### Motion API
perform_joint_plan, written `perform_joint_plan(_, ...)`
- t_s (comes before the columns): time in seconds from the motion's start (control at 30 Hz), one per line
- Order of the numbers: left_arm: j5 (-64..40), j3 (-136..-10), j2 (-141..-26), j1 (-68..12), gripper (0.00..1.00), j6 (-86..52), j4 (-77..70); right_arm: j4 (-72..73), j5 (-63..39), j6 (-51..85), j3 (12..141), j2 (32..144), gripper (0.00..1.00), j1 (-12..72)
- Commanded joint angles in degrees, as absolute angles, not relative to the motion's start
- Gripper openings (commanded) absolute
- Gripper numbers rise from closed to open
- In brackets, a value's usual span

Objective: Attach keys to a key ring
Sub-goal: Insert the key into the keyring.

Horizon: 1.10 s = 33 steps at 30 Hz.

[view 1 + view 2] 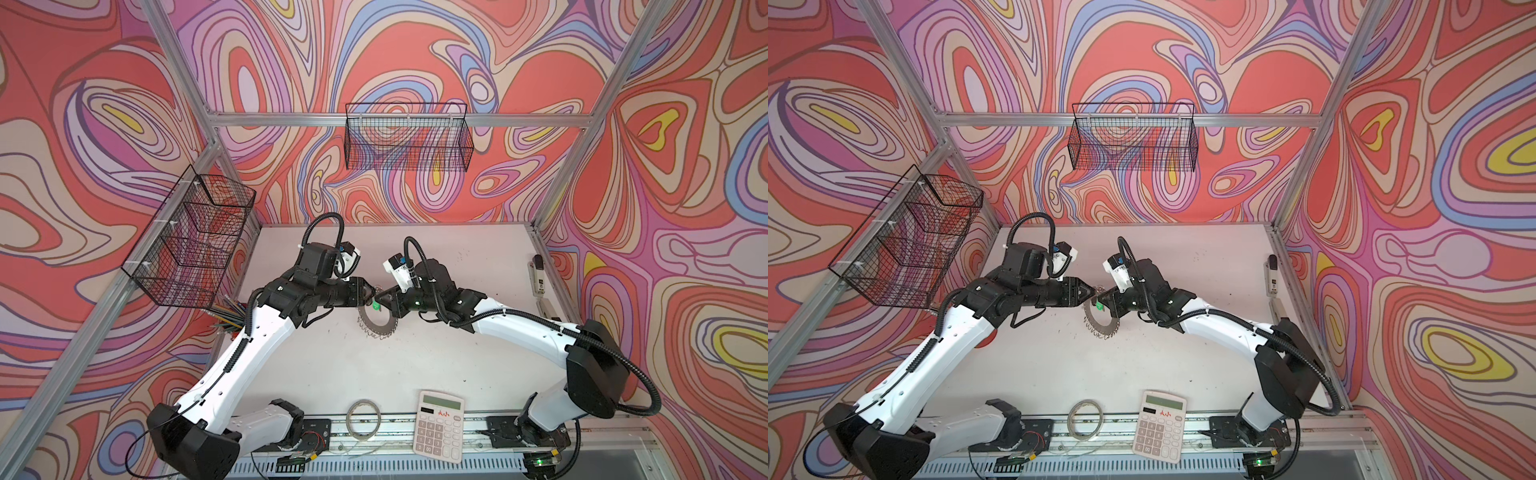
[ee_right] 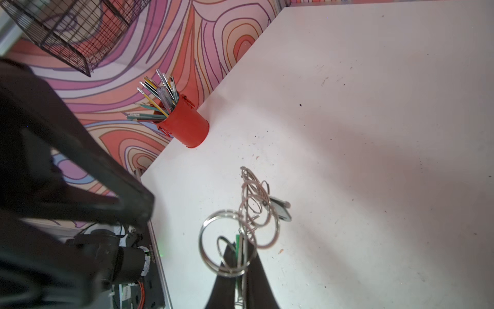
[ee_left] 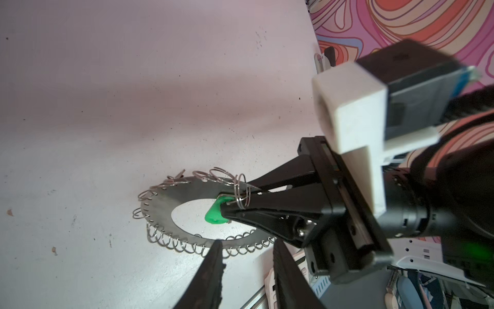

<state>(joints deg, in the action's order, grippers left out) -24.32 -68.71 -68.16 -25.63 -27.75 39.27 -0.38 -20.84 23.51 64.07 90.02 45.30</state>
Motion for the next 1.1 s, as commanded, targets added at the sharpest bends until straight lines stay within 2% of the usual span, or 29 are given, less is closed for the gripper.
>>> perform_joint_plan(0.0, -23.5, -67.7, -67.6, -26.2, 0.34, -32.2, 31.5, 4.6, -20.8, 30.1, 63.4, 89.3, 0.0, 45.1)
perform_joint_plan(0.4, -24.5, -66.1, -69.2, -26.2, 0.35, -34.0, 29.0, 5.5, -20.7, 30.2, 63.6, 90.0, 0.0, 45.2)
perform_joint_plan(0.97, -26.7, -66.7, -71.8, -26.2, 0.3, -34.3, 27.0, 4.8, -20.9, 29.3, 64.5, 90.8, 0.0, 45.2)
perform_joint_plan(1.07, -26.9, -66.7, -72.2, -26.3, 0.26, -34.2, 27.1, 4.7, -20.8, 29.1, 64.5, 90.8, 0.0, 45.2)
